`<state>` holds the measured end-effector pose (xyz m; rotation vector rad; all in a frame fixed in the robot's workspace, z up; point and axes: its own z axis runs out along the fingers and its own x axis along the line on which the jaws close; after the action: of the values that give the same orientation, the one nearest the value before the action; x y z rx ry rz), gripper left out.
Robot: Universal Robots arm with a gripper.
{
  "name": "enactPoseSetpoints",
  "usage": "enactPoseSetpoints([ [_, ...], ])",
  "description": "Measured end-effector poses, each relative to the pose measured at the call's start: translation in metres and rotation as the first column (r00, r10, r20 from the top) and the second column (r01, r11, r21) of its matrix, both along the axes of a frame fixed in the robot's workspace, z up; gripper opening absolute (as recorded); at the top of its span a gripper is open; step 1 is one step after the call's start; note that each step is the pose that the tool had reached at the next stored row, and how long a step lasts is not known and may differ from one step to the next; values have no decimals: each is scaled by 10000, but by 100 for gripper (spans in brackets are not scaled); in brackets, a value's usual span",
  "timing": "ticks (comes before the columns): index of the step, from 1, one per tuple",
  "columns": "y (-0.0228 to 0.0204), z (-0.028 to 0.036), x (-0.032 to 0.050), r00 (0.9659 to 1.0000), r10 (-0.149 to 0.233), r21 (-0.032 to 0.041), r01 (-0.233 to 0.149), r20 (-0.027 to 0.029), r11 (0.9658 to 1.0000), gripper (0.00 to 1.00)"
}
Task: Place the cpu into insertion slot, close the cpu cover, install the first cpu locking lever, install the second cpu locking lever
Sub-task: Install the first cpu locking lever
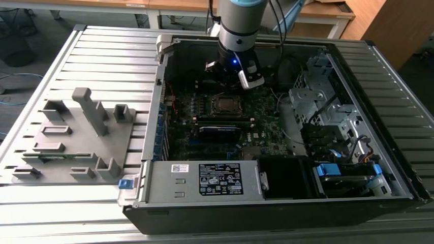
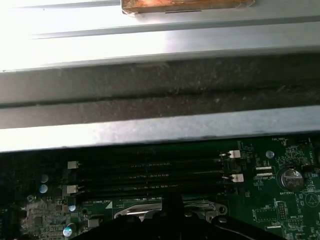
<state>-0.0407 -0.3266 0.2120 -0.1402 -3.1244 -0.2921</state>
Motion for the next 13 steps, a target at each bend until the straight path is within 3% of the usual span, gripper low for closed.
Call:
enactPoseSetpoints([
  [3,1,-12,1,9997,-248,-71,248,2,9997,11],
  [10,5,-40,1,9922,-1246,-101,1246,4,9922,11],
  [13,11,-42,1,9914,-1306,-104,1306,5,9914,11],
])
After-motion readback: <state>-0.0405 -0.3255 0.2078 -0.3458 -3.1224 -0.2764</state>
